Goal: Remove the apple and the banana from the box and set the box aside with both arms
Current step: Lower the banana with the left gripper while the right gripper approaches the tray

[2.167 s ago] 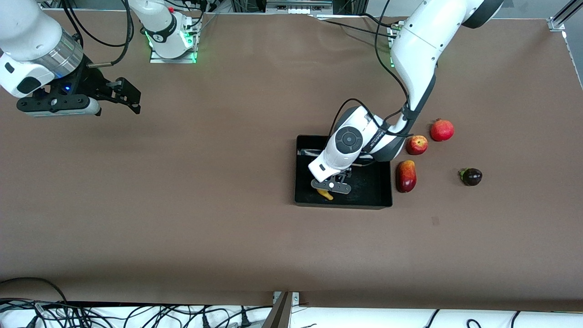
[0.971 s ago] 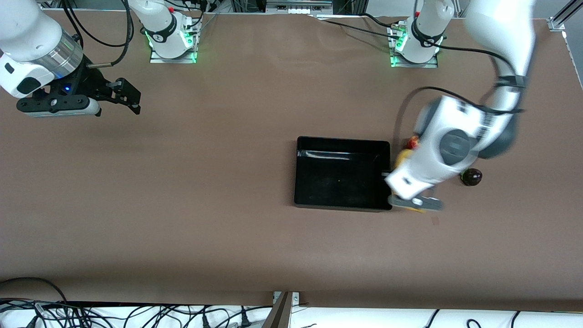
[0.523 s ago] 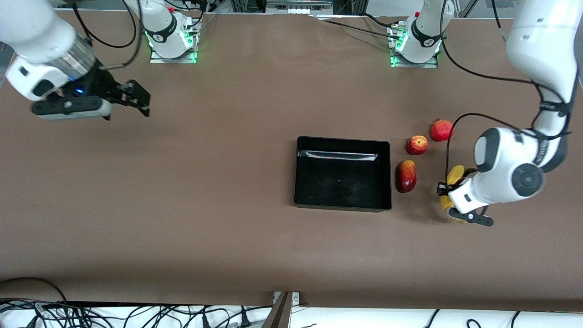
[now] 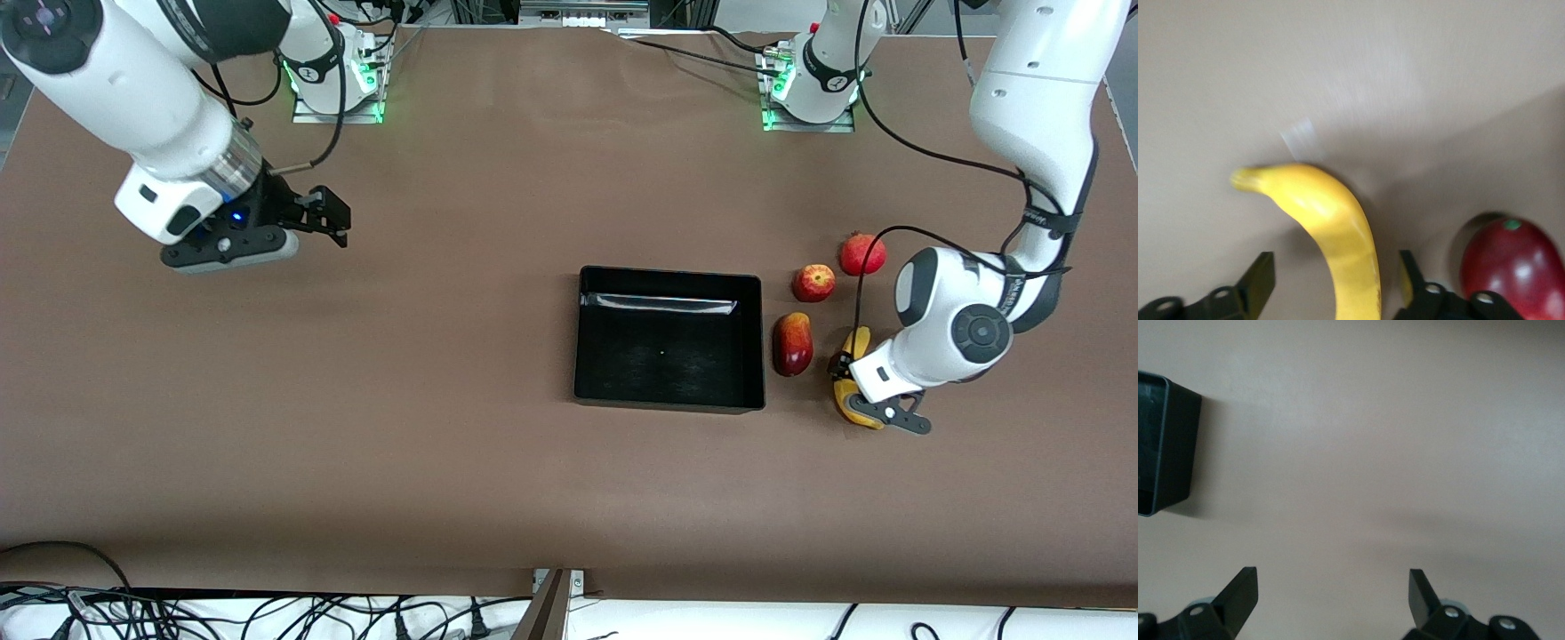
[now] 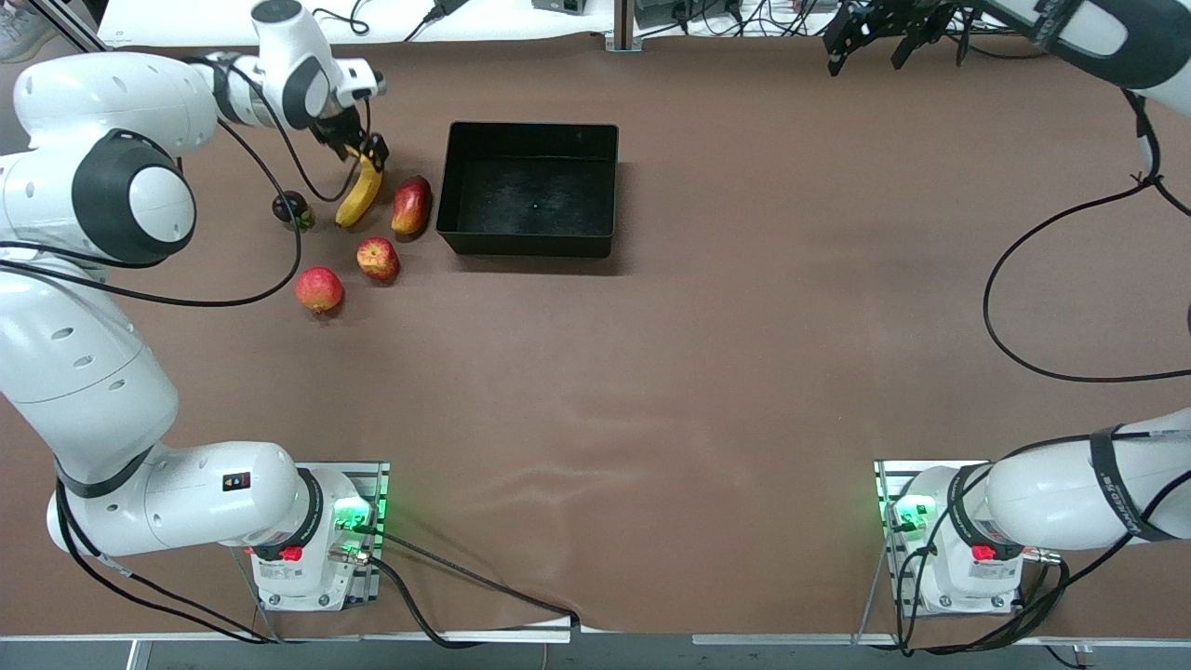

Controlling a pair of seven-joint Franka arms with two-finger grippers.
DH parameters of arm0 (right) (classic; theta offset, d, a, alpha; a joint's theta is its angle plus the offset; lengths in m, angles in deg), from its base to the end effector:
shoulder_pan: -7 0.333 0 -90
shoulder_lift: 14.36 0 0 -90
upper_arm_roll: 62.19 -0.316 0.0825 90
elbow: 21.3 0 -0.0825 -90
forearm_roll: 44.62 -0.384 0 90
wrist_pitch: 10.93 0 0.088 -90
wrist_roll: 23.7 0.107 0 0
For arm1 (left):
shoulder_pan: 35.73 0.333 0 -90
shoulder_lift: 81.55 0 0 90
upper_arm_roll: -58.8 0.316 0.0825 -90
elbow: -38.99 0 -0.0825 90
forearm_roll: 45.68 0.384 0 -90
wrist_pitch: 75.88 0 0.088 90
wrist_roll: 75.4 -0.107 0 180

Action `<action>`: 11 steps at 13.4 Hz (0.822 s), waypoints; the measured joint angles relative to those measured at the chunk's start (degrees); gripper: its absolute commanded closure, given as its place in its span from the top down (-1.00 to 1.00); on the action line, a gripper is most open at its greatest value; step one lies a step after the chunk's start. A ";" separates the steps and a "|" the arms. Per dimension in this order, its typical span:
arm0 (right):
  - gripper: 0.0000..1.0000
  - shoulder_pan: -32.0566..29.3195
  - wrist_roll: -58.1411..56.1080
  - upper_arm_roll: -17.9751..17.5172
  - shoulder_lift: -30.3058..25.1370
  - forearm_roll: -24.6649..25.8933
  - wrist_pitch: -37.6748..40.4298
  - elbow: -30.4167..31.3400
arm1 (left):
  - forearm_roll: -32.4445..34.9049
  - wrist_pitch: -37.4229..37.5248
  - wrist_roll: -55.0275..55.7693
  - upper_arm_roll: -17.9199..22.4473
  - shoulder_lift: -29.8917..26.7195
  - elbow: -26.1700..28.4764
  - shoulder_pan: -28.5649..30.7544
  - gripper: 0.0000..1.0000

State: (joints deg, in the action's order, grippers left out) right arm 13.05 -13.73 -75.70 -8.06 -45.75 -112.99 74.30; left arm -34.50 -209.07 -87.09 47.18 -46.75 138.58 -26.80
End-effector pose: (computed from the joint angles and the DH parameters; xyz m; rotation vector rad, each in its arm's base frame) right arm 0.5641 0.1959 0.5346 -3.0865 -0.2503 0.0091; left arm 0.6670 -0.0156 0.2339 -3.0680 0.5426 0.0094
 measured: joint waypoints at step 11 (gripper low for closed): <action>1.00 21.69 26.87 0.41 23.70 -0.26 -19.88 -8.52 | -1.22 45.83 8.28 -3.15 -11.60 -30.07 -3.13 1.00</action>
State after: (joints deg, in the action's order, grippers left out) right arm 34.73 13.14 -75.29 15.64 -46.01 -132.87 65.78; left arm -35.71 -163.24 -78.81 44.03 -58.36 108.51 -29.93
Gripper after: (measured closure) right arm 0.000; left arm 0.000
